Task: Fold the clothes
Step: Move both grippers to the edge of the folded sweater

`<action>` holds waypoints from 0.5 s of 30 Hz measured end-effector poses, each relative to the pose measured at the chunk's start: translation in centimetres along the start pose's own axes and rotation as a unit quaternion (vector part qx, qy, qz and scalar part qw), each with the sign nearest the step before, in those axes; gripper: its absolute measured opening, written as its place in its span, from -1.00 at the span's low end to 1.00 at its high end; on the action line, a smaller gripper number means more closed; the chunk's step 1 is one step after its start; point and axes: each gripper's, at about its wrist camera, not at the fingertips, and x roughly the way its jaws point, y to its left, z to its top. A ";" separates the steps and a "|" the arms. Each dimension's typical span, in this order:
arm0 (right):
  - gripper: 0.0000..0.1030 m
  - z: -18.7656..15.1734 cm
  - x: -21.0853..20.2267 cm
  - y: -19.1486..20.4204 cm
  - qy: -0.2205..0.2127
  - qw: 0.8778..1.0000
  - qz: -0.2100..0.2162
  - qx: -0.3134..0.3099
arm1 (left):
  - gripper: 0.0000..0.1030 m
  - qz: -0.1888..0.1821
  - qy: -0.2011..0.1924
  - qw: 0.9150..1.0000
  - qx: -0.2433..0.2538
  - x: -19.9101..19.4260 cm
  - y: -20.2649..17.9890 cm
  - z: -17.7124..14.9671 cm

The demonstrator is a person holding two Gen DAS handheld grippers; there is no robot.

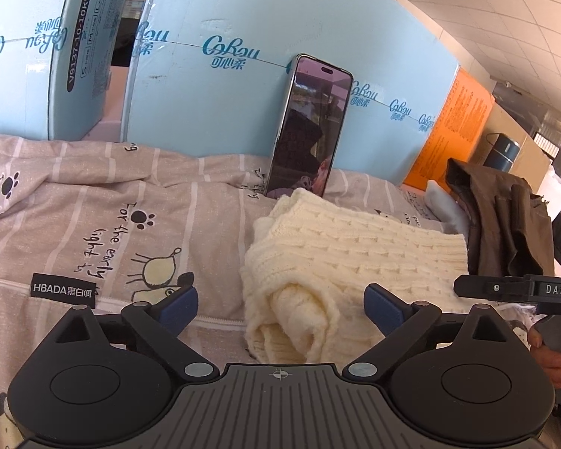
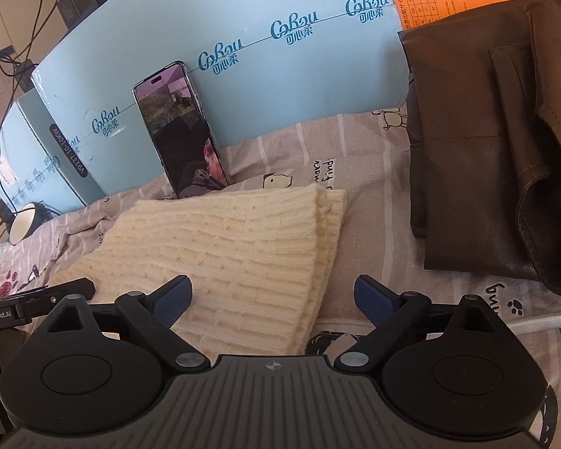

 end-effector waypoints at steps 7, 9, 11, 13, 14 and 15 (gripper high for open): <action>0.88 0.3 0.6 -0.7 0.009 0.999 0.011 0.032 | 0.93 -0.011 0.007 1.000 -0.025 0.6 0.3 0.3; 0.88 0.4 0.7 -0.7 0.009 0.999 0.012 0.034 | 0.93 -0.014 0.006 1.000 -0.026 0.7 0.3 0.3; 0.88 0.4 0.9 -0.5 0.009 0.999 0.011 0.029 | 0.93 -0.017 0.005 1.000 -0.026 0.7 0.3 0.2; 0.89 0.4 1.1 -0.4 0.009 1.000 0.009 0.028 | 0.93 -0.018 0.005 0.999 -0.026 0.7 0.3 0.3; 0.89 0.5 1.2 -0.3 0.009 1.000 0.009 0.028 | 0.93 -0.018 0.005 0.999 -0.027 0.7 0.3 0.3; 0.89 0.5 1.2 -0.3 0.009 1.000 0.009 0.028 | 0.93 -0.017 0.005 0.999 -0.027 0.7 0.3 0.3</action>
